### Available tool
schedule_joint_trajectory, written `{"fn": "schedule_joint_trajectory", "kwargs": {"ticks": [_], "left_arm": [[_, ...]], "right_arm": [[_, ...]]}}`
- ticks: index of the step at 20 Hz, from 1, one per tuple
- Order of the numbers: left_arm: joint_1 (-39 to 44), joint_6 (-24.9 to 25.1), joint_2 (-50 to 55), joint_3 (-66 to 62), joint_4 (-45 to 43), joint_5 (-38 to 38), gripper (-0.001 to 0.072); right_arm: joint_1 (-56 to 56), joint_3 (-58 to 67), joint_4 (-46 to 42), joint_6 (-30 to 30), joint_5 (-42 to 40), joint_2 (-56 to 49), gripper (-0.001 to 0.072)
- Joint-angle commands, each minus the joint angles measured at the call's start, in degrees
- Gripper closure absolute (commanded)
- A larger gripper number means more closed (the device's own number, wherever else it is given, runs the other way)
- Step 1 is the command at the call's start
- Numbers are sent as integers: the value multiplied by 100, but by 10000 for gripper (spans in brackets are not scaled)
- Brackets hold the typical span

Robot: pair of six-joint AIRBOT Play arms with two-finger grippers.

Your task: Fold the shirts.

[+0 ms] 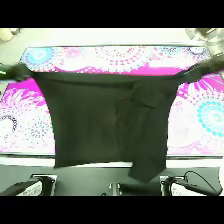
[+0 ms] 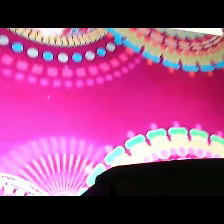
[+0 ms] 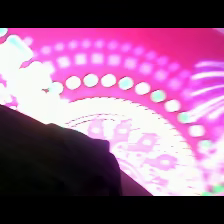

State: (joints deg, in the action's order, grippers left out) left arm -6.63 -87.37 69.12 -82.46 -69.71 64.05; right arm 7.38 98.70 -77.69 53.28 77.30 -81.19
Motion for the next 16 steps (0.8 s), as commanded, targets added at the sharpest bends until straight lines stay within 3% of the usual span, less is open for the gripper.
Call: {"fn": "schedule_joint_trajectory", "kwargs": {"ticks": [1,4,9,12,14,16], "left_arm": [[-7,136,1381,271,101,-468,685],[-7,149,2243,-133,345,-667,685],[-7,146,2647,-321,719,-1445,685],[-46,501,2581,-326,719,-667,685],[-79,968,2568,-315,616,688,684],[-37,955,2590,-26,457,1241,685]], "right_arm": [[-4,4,833,247,-393,-1626,696],[-4,4,1349,254,-1239,-2155,695],[-2,4,1707,306,-2055,-2267,695],[107,4,1635,63,-1246,-2133,695],[144,4,1005,-20,-168,-2011,694],[140,-44,343,28,420,-2087,694]]}}
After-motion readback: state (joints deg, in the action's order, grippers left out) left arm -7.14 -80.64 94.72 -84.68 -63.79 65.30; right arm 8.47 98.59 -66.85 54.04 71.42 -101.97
